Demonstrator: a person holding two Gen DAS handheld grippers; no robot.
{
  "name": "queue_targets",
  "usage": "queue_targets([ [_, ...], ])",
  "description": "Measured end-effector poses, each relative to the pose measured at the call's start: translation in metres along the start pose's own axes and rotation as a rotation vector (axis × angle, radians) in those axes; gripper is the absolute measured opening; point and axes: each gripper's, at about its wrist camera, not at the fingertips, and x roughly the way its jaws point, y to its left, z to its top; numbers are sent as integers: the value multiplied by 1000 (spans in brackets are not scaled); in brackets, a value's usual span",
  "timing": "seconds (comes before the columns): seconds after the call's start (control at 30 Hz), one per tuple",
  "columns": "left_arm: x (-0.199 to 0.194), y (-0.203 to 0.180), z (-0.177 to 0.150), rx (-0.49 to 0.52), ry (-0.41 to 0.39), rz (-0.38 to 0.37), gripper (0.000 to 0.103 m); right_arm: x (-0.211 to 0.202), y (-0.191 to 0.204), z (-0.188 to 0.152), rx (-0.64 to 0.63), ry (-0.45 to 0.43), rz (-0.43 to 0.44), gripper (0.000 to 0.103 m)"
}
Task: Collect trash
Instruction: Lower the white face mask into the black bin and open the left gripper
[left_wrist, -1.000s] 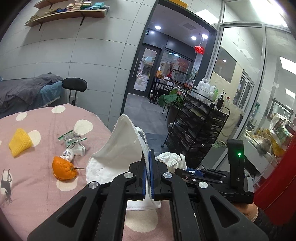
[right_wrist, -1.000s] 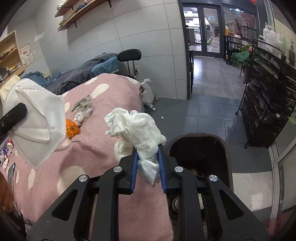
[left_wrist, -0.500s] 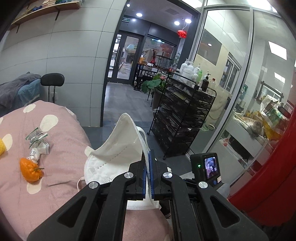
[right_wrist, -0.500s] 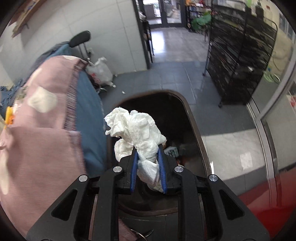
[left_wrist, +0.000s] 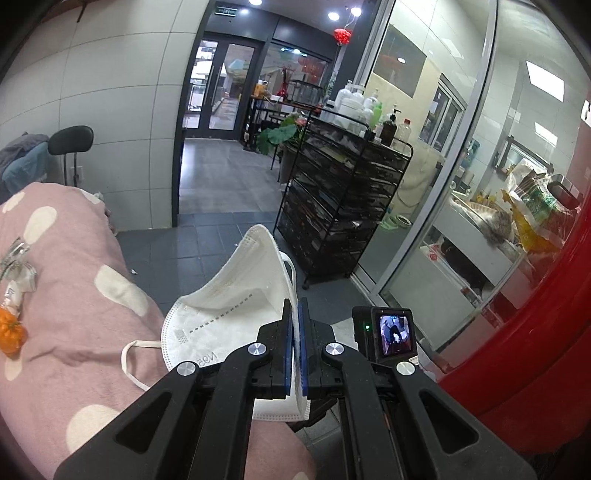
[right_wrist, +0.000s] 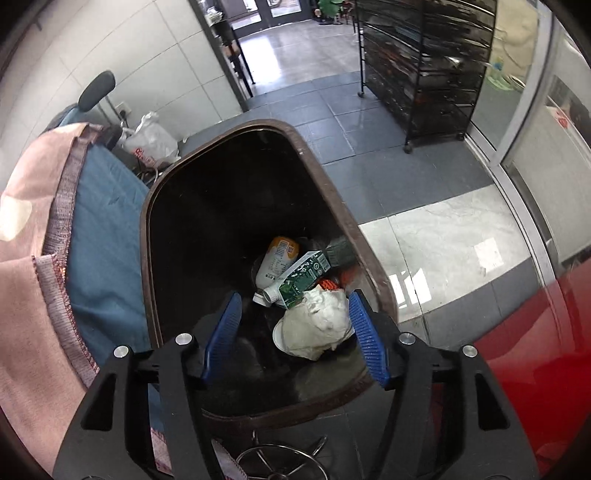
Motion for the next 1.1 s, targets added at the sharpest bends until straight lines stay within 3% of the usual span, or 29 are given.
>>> queue_targets([
  [0.17,19,-12,-2,29,37,-17,4,-13,-9,-5,13,-20,-8,62],
  [0.27,29,-15,-3,42,60,-20,4,-19,-16,-9,28,-27,-14,71],
  [0.93,83,-14,-14,67,191,0,4,-33,-34,-14,67,-49,-48,73],
  [0.97,83,-15,-15,79,196,4,6,-34,-35,-14,70,-51,-52,73],
  [1.03,83,-16,-16,92,199,10,30,-35,-36,-14,74,-53,-58,74],
  [1.07,81,-16,-16,87,192,8,61,-36,-37,-14,78,-53,-58,74],
  [1.1,76,-14,-15,69,165,2,77,-37,-37,-14,80,-54,-57,74],
])
